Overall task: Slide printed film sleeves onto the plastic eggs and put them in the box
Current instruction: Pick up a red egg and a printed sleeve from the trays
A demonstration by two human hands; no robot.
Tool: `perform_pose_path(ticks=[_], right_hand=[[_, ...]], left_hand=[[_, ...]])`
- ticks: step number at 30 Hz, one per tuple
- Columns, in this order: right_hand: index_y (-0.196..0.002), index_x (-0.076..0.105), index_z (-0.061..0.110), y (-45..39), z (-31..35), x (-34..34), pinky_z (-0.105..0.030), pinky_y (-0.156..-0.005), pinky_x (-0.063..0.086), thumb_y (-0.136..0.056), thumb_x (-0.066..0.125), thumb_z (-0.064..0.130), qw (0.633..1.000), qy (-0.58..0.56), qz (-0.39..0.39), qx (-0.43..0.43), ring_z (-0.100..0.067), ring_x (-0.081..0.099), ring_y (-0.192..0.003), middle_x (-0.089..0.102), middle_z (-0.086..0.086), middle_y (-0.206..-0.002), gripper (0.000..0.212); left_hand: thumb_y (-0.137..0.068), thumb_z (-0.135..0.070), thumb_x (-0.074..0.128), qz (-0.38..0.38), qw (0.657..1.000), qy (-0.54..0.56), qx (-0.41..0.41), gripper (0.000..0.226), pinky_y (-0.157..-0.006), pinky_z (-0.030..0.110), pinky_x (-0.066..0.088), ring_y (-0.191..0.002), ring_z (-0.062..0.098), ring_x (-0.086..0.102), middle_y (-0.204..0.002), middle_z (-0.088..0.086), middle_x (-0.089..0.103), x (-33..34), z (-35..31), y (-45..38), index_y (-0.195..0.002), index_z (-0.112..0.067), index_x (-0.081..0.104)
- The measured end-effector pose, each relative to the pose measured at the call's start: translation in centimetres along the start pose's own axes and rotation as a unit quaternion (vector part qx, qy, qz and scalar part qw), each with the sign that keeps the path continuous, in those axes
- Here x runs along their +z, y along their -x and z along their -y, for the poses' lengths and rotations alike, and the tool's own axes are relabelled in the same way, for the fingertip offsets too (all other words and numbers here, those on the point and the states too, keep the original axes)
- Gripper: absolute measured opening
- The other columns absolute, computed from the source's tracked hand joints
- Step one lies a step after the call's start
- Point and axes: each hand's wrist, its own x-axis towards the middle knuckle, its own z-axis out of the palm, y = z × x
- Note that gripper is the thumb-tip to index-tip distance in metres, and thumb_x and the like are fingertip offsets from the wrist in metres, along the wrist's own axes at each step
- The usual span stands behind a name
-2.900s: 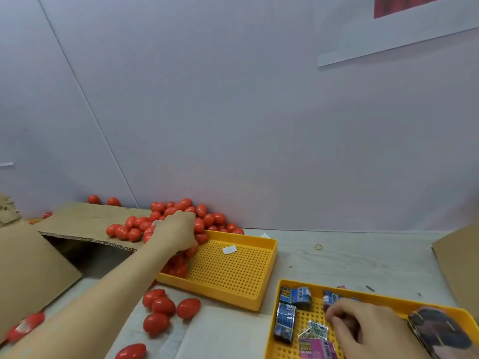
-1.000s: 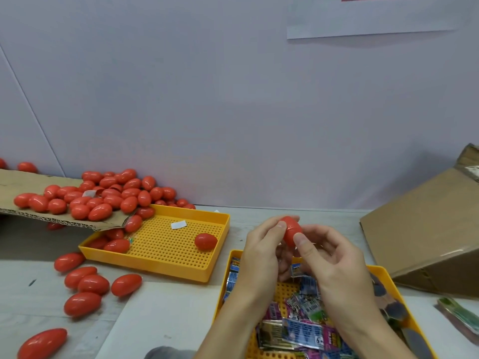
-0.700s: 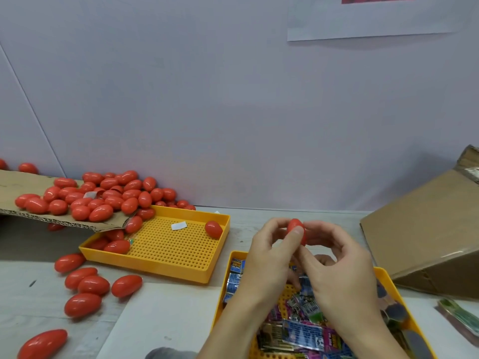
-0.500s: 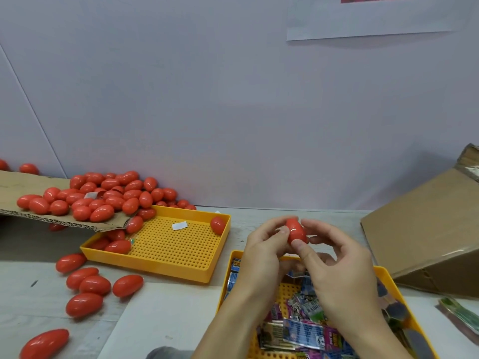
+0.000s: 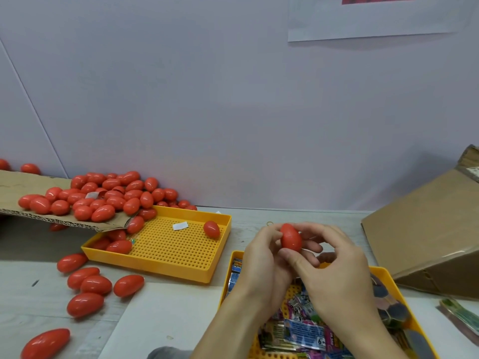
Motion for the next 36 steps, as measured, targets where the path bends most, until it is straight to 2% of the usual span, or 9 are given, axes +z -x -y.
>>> perform_pose_path(ticks=[4, 9, 14, 18, 23, 26, 28, 30, 36], right_hand=[[-0.088, 0.069, 0.034, 0.1, 0.1, 0.2, -0.006, -0.064, 0.047, -0.061, 0.091, 0.007, 0.999, -0.035, -0.003, 0.009, 0.000, 0.065, -0.083, 0.066, 0.012, -0.087, 0.044], [-0.084, 0.070, 0.033, 0.1, 0.3, 0.2, -0.013, -0.064, 0.054, -0.058, 0.091, 0.002, 0.996, -0.086, 0.022, 0.013, -0.010, 0.071, -0.076, 0.063, 0.007, -0.085, 0.047], [-0.084, 0.075, 0.036, 0.1, 1.2, 0.0, -0.008, -0.054, 0.045, -0.047, 0.085, 0.031, 0.996, -0.089, 0.023, -0.007, 0.001, 0.057, -0.065, 0.058, 0.015, -0.088, 0.039], [-0.086, 0.076, 0.036, 0.0, 1.1, 0.1, -0.014, -0.056, 0.050, -0.047, 0.082, 0.036, 0.996, -0.091, 0.022, 0.005, -0.004, 0.059, -0.065, 0.058, 0.013, -0.088, 0.039], [-0.095, 0.075, 0.040, 0.1, 0.5, 0.1, -0.015, -0.068, 0.054, -0.063, 0.085, 0.024, 0.997, -0.061, 0.038, 0.030, -0.006, 0.066, -0.090, 0.061, 0.015, -0.094, 0.037], [-0.103, 0.073, 0.042, 0.0, 0.2, 0.0, -0.019, -0.063, 0.053, -0.081, 0.077, 0.020, 0.999, -0.022, 0.040, 0.013, -0.007, 0.062, -0.096, 0.062, 0.016, -0.097, 0.032], [-0.102, 0.070, 0.043, -0.1, 0.2, -0.1, -0.021, -0.060, 0.053, -0.088, 0.068, 0.022, 0.999, -0.005, 0.037, 0.000, -0.007, 0.061, -0.096, 0.062, 0.018, -0.097, 0.025], [-0.097, 0.069, 0.040, -0.1, 0.1, -0.3, -0.022, -0.060, 0.053, -0.091, 0.065, 0.020, 0.999, 0.008, 0.048, 0.008, -0.006, 0.062, -0.090, 0.064, 0.020, -0.092, 0.021], [-0.079, 0.076, 0.031, -0.3, 1.1, -1.1, -0.014, -0.068, 0.051, -0.086, 0.073, 0.029, 0.955, 0.091, 0.279, 0.045, 0.000, 0.064, -0.079, 0.070, 0.021, -0.079, 0.008]], left_hand=[[-0.080, -0.019, 0.040, 0.033, 0.999, 0.014, -0.019, 0.032, -0.063, 0.030, 0.054, -0.061, 0.026, 0.057, -0.077, 0.023, 0.057, 0.1, -0.2, 0.4, -0.090, 0.005, 0.059], [-0.077, -0.017, 0.038, 0.068, 0.996, 0.053, -0.030, 0.030, -0.064, 0.032, 0.055, -0.065, 0.030, 0.062, -0.078, 0.023, 0.057, 0.1, -0.5, 0.8, -0.099, -0.001, 0.051], [-0.081, -0.025, 0.033, 0.095, 0.991, 0.042, -0.080, 0.040, -0.072, 0.037, 0.047, -0.071, 0.032, 0.065, -0.077, 0.025, 0.060, -0.4, -0.7, 0.8, -0.103, 0.001, 0.053], [-0.081, -0.024, 0.033, 0.088, 0.992, 0.044, -0.072, 0.039, -0.071, 0.037, 0.046, -0.070, 0.032, 0.062, -0.076, 0.024, 0.059, -0.3, -0.5, 0.6, -0.104, 0.001, 0.051], [-0.078, -0.016, 0.042, 0.022, 0.999, -0.011, -0.040, 0.032, -0.065, 0.034, 0.053, -0.061, 0.029, 0.060, -0.078, 0.029, 0.064, -0.4, -0.5, 0.1, -0.088, 0.005, 0.063], [-0.089, -0.011, 0.048, -0.052, 0.995, -0.082, -0.013, 0.028, -0.073, 0.041, 0.055, -0.062, 0.025, 0.068, -0.082, 0.031, 0.068, -0.9, -0.8, -0.4, -0.076, -0.003, 0.072], [-0.093, -0.010, 0.056, -0.109, 0.984, -0.142, 0.023, 0.016, -0.056, 0.031, 0.054, -0.058, 0.017, 0.063, -0.076, 0.022, 0.067, -1.5, -1.3, -0.8, -0.086, -0.004, 0.069], [-0.094, -0.011, 0.062, -0.163, 0.967, -0.183, 0.064, 0.006, -0.042, 0.021, 0.040, -0.050, 0.010, 0.051, -0.066, 0.005, 0.062, -2.6, -2.0, -1.2, -0.091, -0.007, 0.065], [-0.098, -0.018, 0.056, -0.246, 0.924, -0.269, 0.114, 0.013, -0.046, 0.026, 0.031, -0.056, 0.015, 0.036, -0.070, 0.004, 0.043, -4.6, -2.9, -1.4, -0.086, -0.012, 0.053]])
